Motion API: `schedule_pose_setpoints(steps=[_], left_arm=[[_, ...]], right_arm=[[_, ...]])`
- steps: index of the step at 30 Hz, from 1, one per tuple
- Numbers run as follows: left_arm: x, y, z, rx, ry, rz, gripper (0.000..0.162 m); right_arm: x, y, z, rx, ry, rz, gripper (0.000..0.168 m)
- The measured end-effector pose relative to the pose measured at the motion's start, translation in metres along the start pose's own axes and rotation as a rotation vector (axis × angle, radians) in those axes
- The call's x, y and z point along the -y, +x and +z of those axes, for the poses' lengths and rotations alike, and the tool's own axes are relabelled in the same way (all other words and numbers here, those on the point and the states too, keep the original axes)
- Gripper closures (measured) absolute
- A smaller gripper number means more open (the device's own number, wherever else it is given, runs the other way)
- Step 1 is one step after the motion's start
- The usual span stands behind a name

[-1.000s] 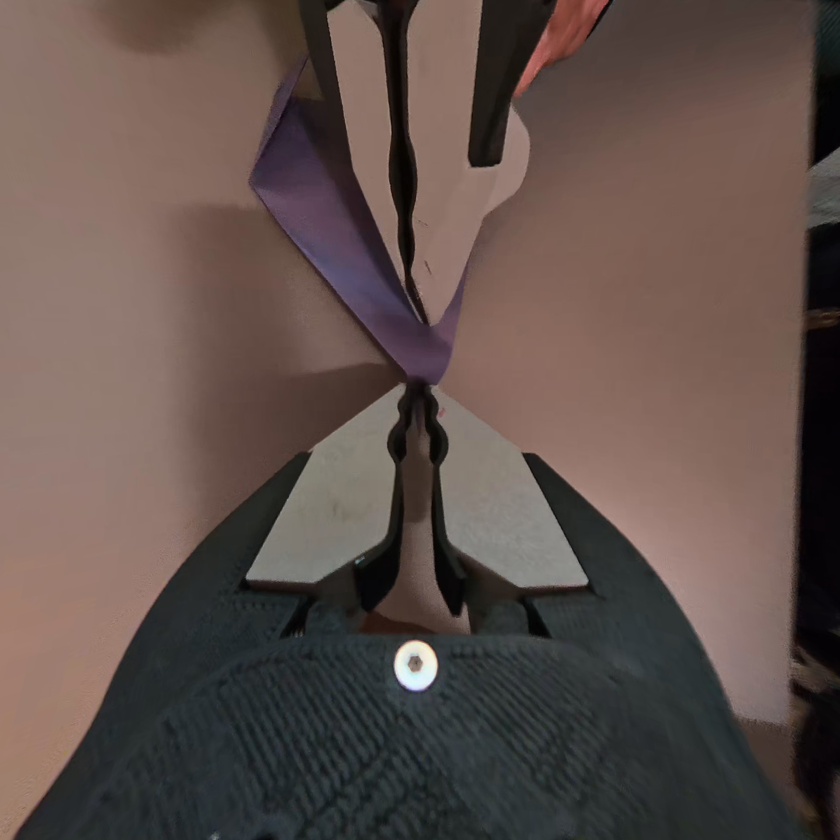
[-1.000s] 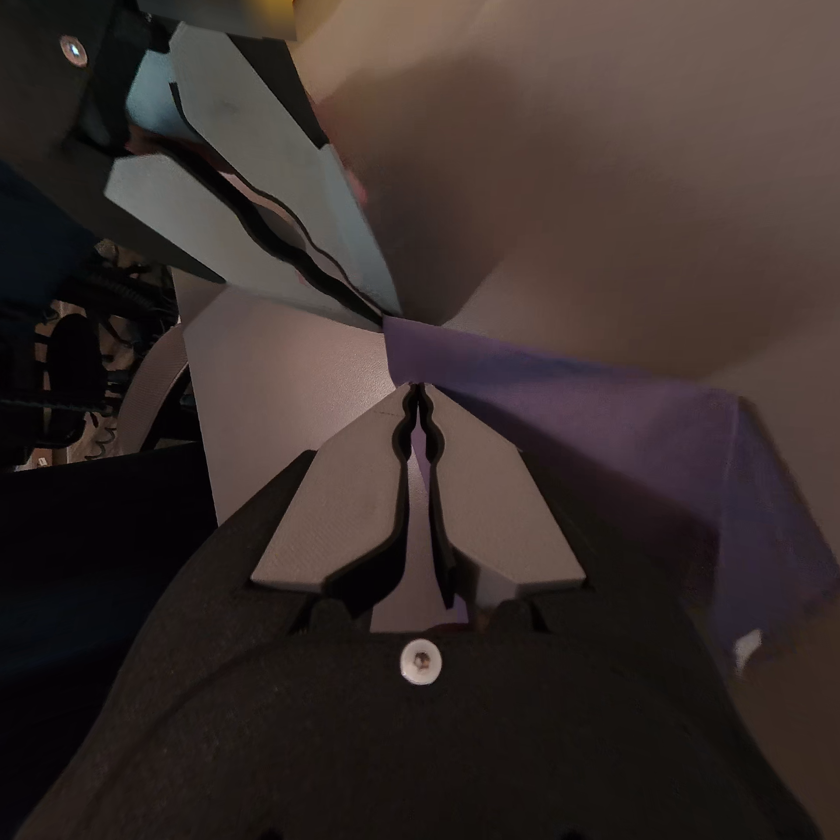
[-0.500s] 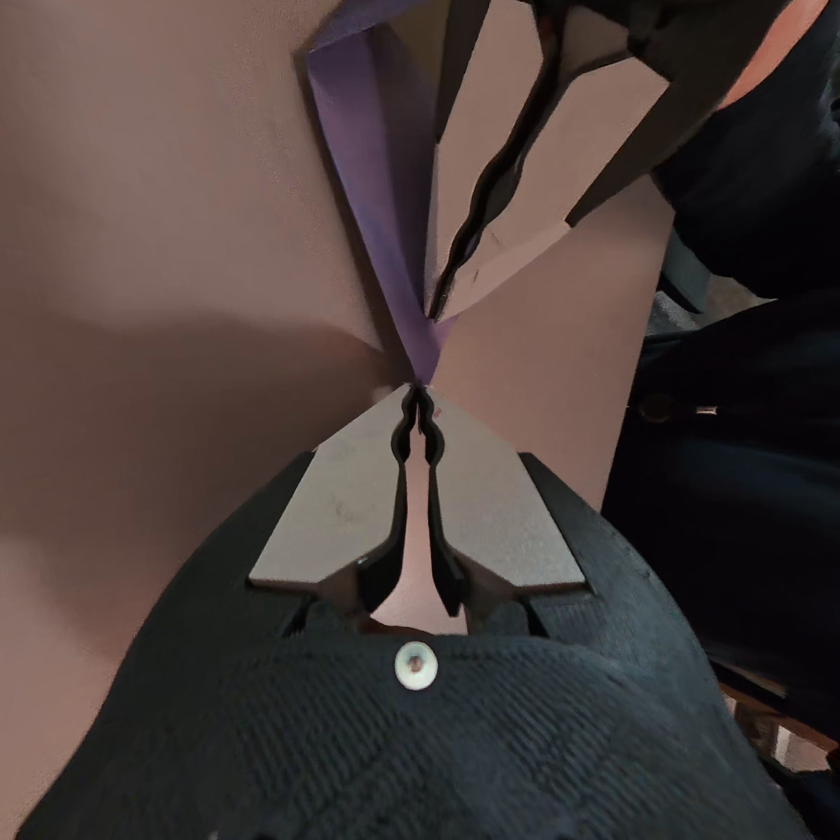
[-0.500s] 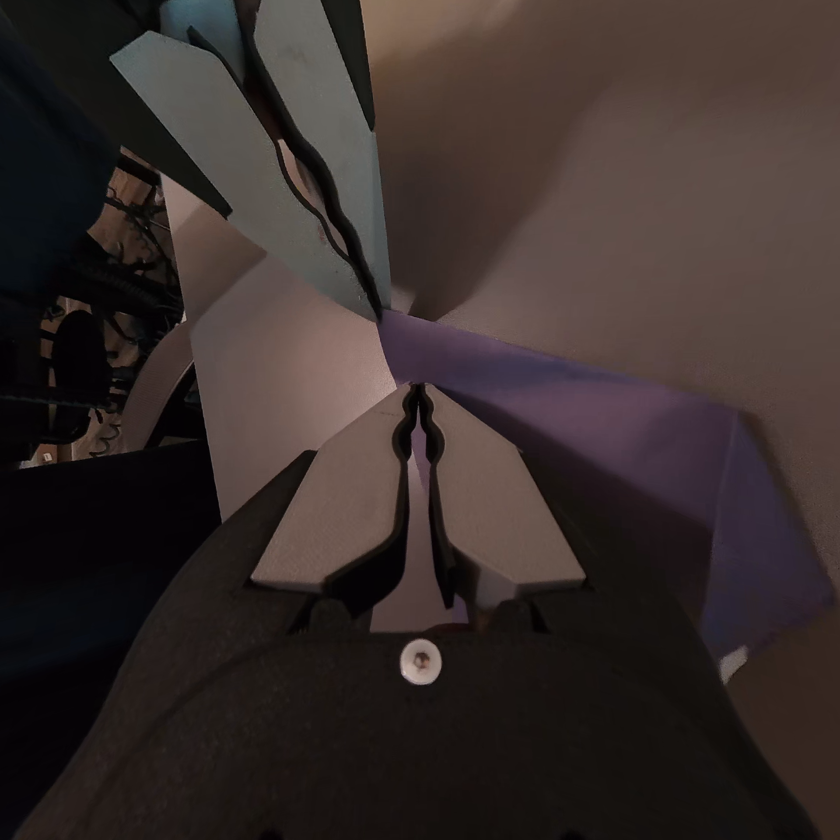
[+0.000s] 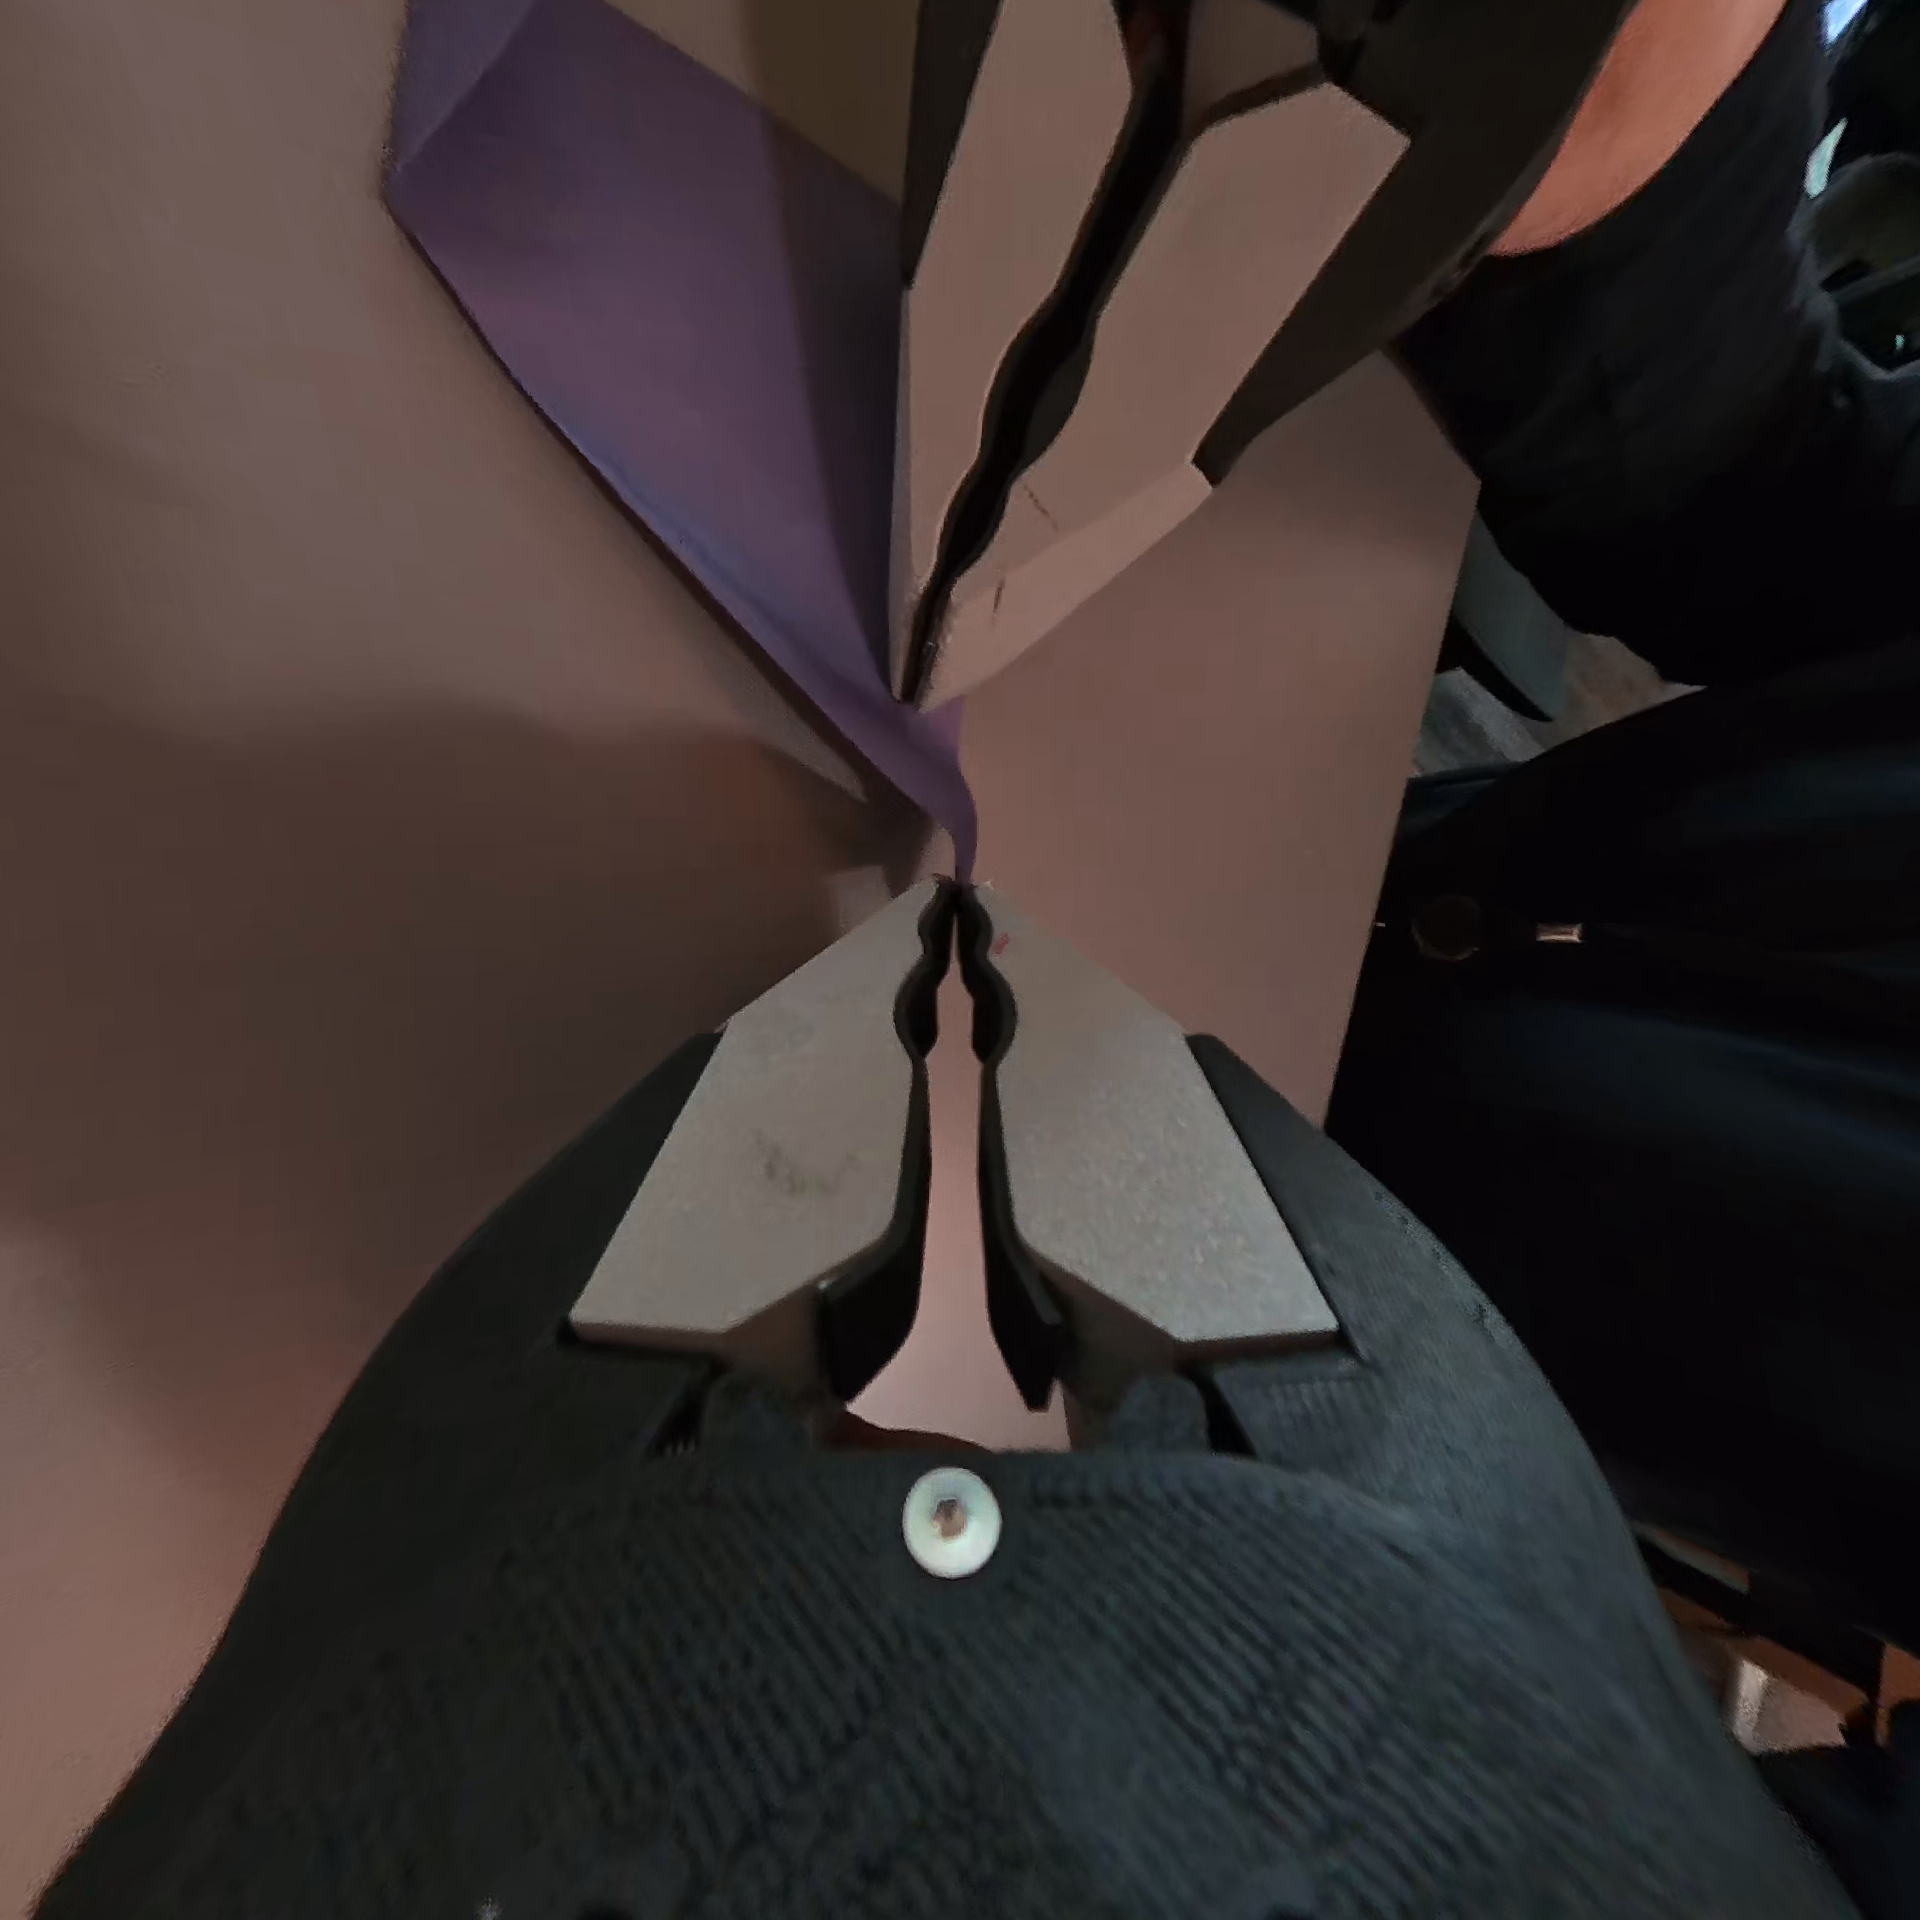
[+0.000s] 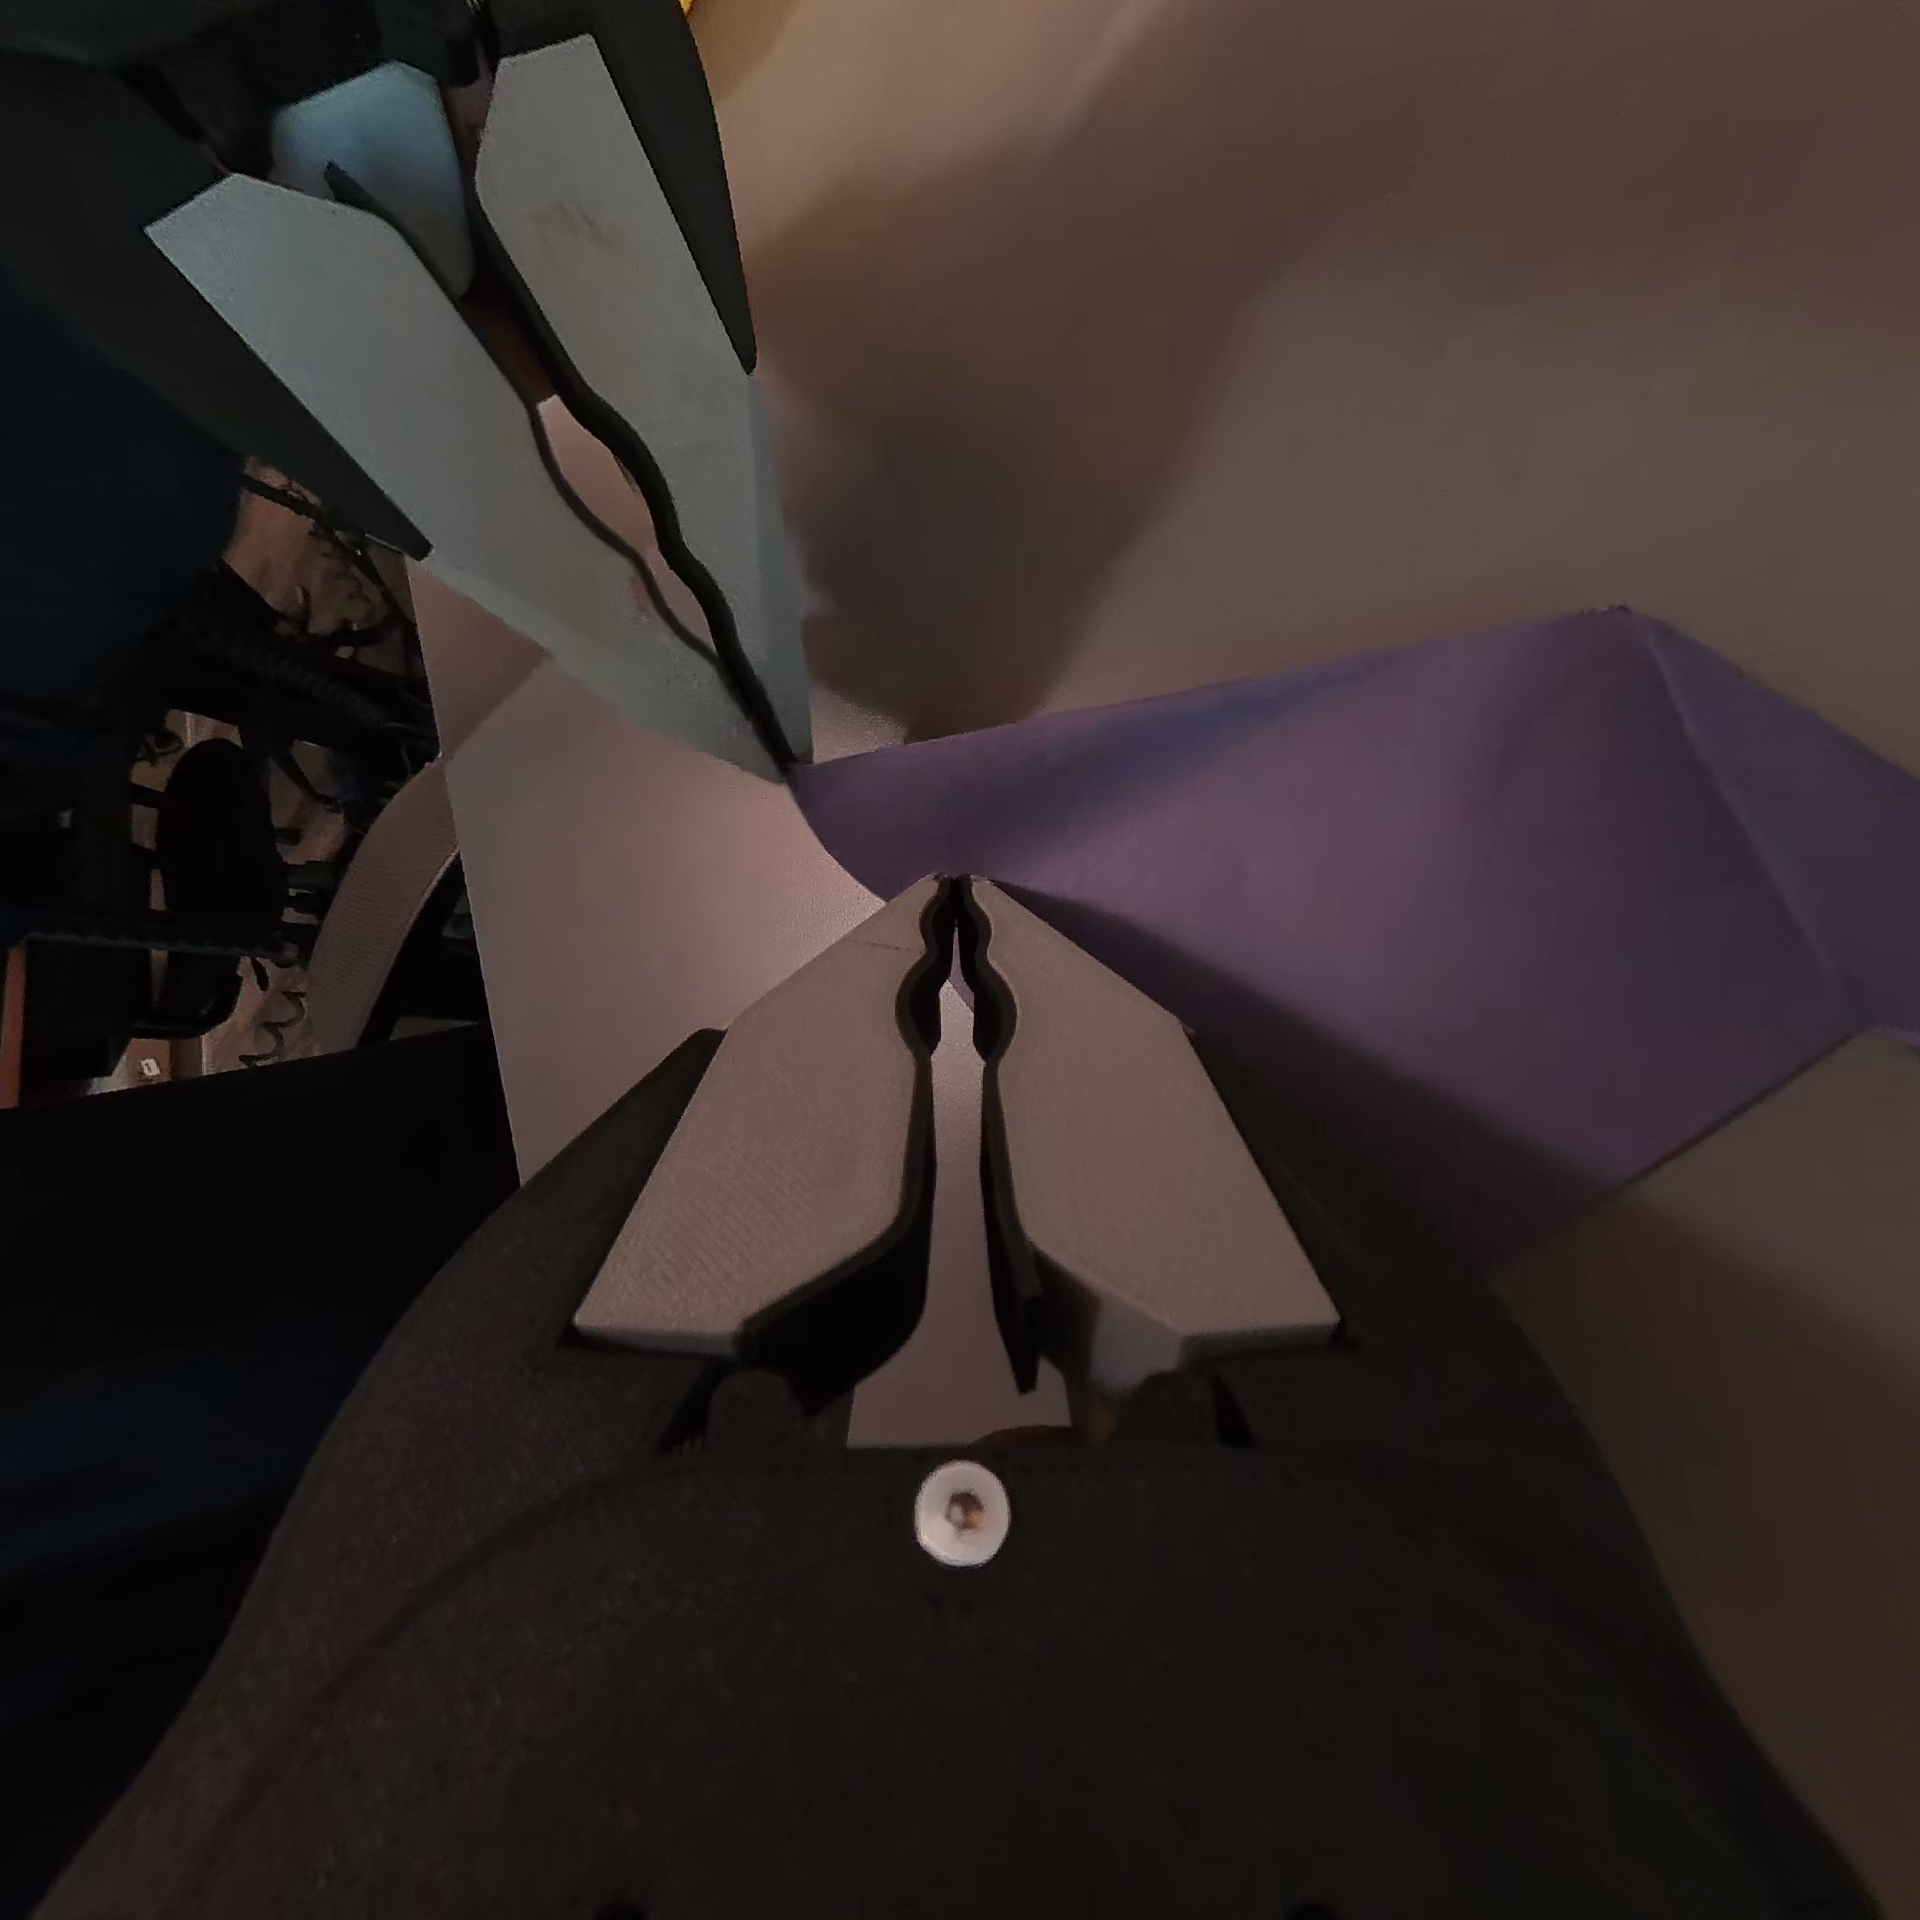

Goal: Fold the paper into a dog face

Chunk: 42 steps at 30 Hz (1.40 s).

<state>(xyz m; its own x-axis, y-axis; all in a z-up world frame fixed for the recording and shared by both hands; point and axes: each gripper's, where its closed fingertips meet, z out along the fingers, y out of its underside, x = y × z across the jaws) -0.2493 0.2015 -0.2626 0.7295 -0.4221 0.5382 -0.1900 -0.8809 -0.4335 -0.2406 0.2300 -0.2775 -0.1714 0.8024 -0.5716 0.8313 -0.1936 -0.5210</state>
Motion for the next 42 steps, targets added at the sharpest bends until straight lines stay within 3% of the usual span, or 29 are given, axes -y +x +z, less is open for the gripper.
schedule_pose_setpoints(steps=[6,25,32,36,42], left_arm=[[0.023,0.001,-0.011,-0.028,0.121,-0.047,0.162],[0.037,0.021,0.004,-0.131,0.198,-0.039,0.157],[0.035,0.008,0.012,0.054,0.213,0.055,0.162],[0.024,-0.004,0.017,0.200,0.128,0.100,0.162],[0.031,0.006,0.008,0.129,0.145,0.104,0.162]], right_arm=[[0.001,-0.001,0.001,0.002,0.004,0.004,0.168],[0.003,-0.001,0.003,0.018,0.019,0.034,0.168],[0.004,-0.001,0.004,0.017,0.025,0.043,0.168],[0.005,-0.001,0.005,0.021,0.030,0.054,0.168],[0.005,-0.002,0.003,0.012,0.025,0.040,0.168]])
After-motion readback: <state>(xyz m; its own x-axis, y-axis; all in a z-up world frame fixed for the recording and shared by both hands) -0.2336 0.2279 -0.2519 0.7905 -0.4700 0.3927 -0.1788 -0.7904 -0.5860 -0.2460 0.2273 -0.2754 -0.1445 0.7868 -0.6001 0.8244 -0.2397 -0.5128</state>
